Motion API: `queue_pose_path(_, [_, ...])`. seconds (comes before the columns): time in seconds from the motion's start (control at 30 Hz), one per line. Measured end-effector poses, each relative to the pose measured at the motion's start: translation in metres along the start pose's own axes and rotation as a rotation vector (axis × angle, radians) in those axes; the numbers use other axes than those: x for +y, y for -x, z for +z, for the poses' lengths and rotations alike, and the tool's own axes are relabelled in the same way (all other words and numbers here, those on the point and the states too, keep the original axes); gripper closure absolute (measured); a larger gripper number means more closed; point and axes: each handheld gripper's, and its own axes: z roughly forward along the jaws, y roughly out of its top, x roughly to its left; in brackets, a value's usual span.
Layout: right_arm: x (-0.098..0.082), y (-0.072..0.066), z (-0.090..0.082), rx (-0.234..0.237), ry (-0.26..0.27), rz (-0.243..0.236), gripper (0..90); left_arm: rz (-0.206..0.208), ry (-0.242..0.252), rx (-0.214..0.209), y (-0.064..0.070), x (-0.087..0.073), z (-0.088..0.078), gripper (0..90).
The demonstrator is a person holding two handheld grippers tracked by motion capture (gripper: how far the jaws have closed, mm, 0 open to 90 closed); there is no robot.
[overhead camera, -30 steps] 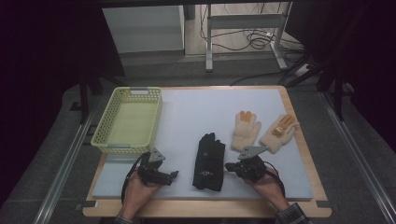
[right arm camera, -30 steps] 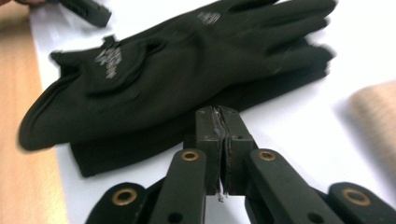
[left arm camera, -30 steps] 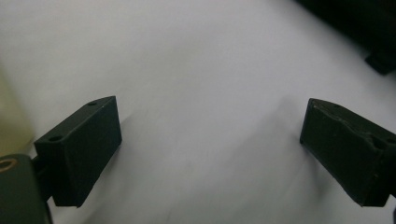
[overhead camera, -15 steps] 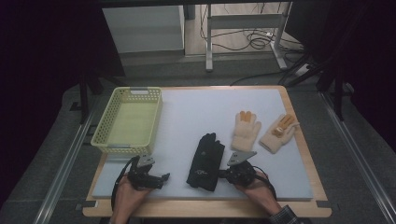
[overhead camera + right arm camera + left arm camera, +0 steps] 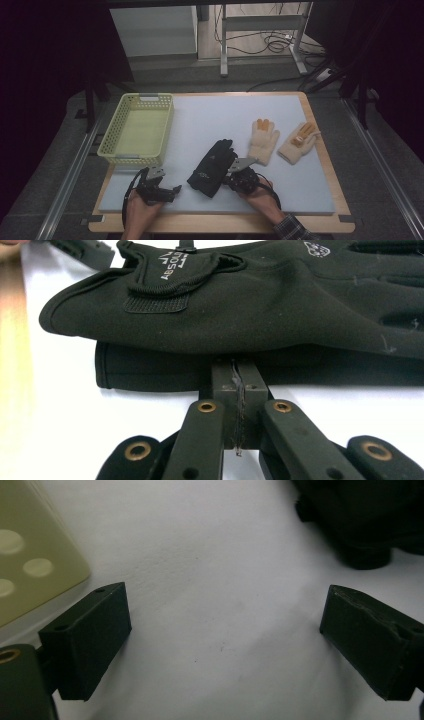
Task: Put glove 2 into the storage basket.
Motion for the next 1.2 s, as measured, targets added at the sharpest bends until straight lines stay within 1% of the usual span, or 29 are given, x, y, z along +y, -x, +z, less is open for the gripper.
queue_pose_path(0.13, [0.007, 0.003, 0.010, -0.011, 0.010, -0.011, 88.2, -0.008, 0.016, 0.012, 0.002, -0.002, 0.000, 5.9])
queue_pose_path(0.3, [0.015, 0.005, 0.018, -0.027, 0.009, -0.012, 88.2, -0.012, 0.022, 0.018, 0.003, -0.002, 0.000, 5.6])
queue_pose_path(0.4, [0.021, 0.007, 0.025, -0.037, 0.009, -0.006, 88.2, -0.015, 0.022, 0.019, 0.003, -0.002, 0.000, 5.5])
queue_pose_path(0.5, [0.022, 0.007, 0.026, -0.039, 0.009, -0.004, 87.3, -0.019, 0.019, 0.016, 0.002, -0.002, 0.000, 5.5])
queue_pose_path(0.57, [0.022, 0.007, 0.024, -0.036, 0.004, -0.013, 82.1, -0.019, 0.018, 0.016, 0.002, -0.002, 0.000, 5.5])
queue_pose_path(0.6, [0.022, 0.007, 0.024, -0.036, 0.004, -0.013, 82.1, -0.019, 0.018, 0.016, 0.002, -0.002, 0.000, 5.5])
queue_pose_path(0.63, [0.021, 0.007, 0.020, -0.040, -0.003, -0.036, 78.3, -0.019, 0.017, 0.016, 0.002, -0.002, 0.000, 5.5])
queue_pose_path(0.67, [0.020, 0.008, 0.017, -0.046, 0.003, -0.038, 76.9, -0.017, 0.015, 0.016, 0.002, -0.002, 0.001, 5.5])
queue_pose_path(0.73, [0.018, 0.010, 0.009, -0.043, 0.009, -0.026, 73.5, -0.017, 0.015, 0.015, 0.002, -0.001, 0.001, 5.3])
queue_pose_path(0.77, [0.018, 0.010, 0.009, -0.043, 0.009, -0.026, 73.5, -0.017, 0.014, 0.014, 0.002, -0.001, 0.001, 5.3])
queue_pose_path(0.8, [0.016, 0.011, 0.005, -0.048, 0.014, -0.025, 71.9, -0.016, 0.015, 0.015, 0.002, -0.001, 0.001, 5.3])
queue_pose_path(0.83, [0.011, 0.014, -0.005, -0.067, 0.013, -0.023, 67.3, -0.016, 0.015, 0.014, 0.002, -0.001, 0.001, 5.3])
queue_pose_path(0.87, [0.008, 0.015, -0.009, -0.074, 0.008, -0.019, 65.9, -0.016, 0.015, 0.014, 0.002, -0.001, 0.001, 5.3])
queue_pose_path(0.9, [0.008, 0.015, -0.009, -0.074, 0.008, -0.019, 65.9, -0.016, 0.015, 0.014, 0.002, -0.001, 0.001, 5.3])
queue_pose_path(0.93, [0.004, 0.017, -0.014, -0.086, 0.008, -0.013, 64.1, -0.016, 0.014, 0.014, 0.002, -0.001, 0.001, 5.3])
queue_pose_path(1.0, [-0.007, 0.023, -0.025, -0.111, 0.013, 0.020, 60.5, -0.017, 0.014, 0.013, 0.002, -0.001, 0.001, 5.3])
queue_pose_path(1.13, [-0.021, 0.032, -0.040, -0.150, 0.027, 0.062, 53.8, -0.019, 0.012, 0.010, 0.002, -0.001, 0.001, 4.9])
queue_pose_path(1.17, [-0.027, 0.037, -0.047, -0.171, 0.028, 0.077, 50.3, -0.019, 0.012, 0.010, 0.002, -0.001, 0.001, 4.9])
queue_pose_path(1.2, [-0.027, 0.037, -0.047, -0.171, 0.028, 0.077, 50.3, -0.019, 0.012, 0.009, 0.002, -0.001, 0.001, 4.9])
